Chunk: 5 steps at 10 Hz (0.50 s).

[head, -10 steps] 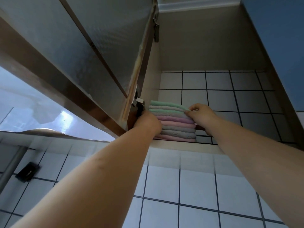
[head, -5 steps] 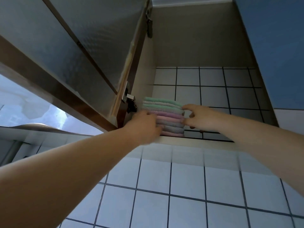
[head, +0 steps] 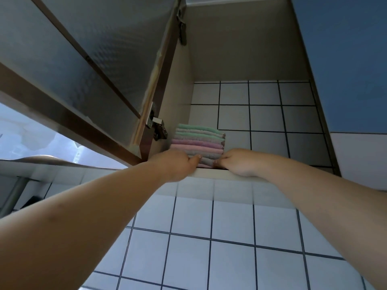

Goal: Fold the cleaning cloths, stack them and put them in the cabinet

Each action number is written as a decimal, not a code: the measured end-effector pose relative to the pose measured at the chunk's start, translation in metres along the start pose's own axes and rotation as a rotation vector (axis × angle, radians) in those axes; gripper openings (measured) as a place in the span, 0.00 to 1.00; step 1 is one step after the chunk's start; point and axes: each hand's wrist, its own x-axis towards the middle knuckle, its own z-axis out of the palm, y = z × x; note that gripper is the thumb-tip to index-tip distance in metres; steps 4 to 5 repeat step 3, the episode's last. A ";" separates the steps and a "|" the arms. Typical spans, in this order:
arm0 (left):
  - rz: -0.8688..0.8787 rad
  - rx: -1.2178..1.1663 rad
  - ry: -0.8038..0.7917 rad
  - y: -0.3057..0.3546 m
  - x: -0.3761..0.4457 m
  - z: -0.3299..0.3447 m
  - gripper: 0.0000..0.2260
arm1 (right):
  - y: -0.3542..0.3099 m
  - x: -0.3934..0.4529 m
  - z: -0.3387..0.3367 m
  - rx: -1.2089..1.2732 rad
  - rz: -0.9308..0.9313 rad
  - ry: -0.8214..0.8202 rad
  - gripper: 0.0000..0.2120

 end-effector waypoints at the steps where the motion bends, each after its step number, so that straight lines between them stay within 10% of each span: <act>1: 0.012 0.016 0.020 0.003 -0.006 -0.002 0.25 | 0.003 -0.001 0.004 -0.030 -0.026 0.077 0.15; 3: 0.179 -0.207 0.339 0.000 -0.078 0.000 0.15 | 0.009 -0.032 0.023 0.123 -0.196 0.754 0.12; 5: 0.179 -0.207 0.339 0.000 -0.078 0.000 0.15 | 0.009 -0.032 0.023 0.123 -0.196 0.754 0.12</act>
